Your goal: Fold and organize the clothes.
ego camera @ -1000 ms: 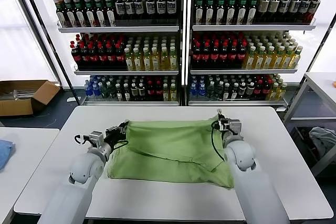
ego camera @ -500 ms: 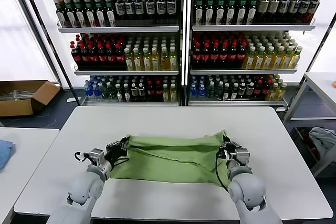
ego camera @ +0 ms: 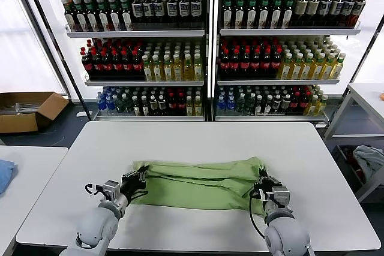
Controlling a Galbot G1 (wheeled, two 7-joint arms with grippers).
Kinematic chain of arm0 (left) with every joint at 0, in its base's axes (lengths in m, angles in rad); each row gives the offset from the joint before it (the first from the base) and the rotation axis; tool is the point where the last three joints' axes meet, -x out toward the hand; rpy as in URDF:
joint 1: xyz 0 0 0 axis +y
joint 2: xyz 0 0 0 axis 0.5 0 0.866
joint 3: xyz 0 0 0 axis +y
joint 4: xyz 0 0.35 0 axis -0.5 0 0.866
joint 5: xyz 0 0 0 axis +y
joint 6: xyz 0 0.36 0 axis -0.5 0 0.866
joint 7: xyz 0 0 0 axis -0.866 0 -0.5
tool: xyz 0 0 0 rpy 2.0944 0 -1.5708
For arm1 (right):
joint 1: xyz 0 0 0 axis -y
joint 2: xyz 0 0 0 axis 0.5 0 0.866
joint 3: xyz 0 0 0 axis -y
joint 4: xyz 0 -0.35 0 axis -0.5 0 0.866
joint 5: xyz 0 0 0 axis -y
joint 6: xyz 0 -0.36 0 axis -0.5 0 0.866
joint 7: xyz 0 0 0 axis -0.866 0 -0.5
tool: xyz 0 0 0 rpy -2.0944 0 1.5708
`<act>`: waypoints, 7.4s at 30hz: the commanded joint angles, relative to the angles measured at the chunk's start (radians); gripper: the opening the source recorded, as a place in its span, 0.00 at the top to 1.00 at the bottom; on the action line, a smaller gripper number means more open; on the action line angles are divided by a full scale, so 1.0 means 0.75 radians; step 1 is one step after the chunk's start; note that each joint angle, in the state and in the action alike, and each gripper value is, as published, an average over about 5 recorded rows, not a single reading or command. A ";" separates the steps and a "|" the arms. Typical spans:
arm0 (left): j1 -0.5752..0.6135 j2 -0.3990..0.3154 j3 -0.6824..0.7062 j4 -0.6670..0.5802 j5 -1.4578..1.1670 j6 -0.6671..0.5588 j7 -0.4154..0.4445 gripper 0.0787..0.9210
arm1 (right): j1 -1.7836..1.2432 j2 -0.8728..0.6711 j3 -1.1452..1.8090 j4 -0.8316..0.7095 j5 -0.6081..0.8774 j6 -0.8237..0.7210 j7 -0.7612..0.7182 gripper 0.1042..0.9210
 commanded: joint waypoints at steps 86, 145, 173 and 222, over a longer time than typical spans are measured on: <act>0.017 0.583 -0.639 0.093 -0.199 0.033 -0.053 0.97 | -0.052 -0.081 0.011 0.380 -0.019 0.027 0.054 0.12; -0.049 -0.197 0.319 -0.060 -0.279 0.033 -0.175 0.67 | -0.325 0.003 0.055 0.500 -0.141 0.089 0.052 0.12; -0.025 0.305 -0.194 -0.034 -0.251 0.021 -0.080 0.12 | -0.117 -0.125 0.021 0.401 0.063 0.010 0.105 0.12; -0.019 0.133 -0.084 0.148 -0.337 0.034 0.002 0.59 | -0.181 -0.013 -0.021 0.358 -0.043 0.057 0.072 0.12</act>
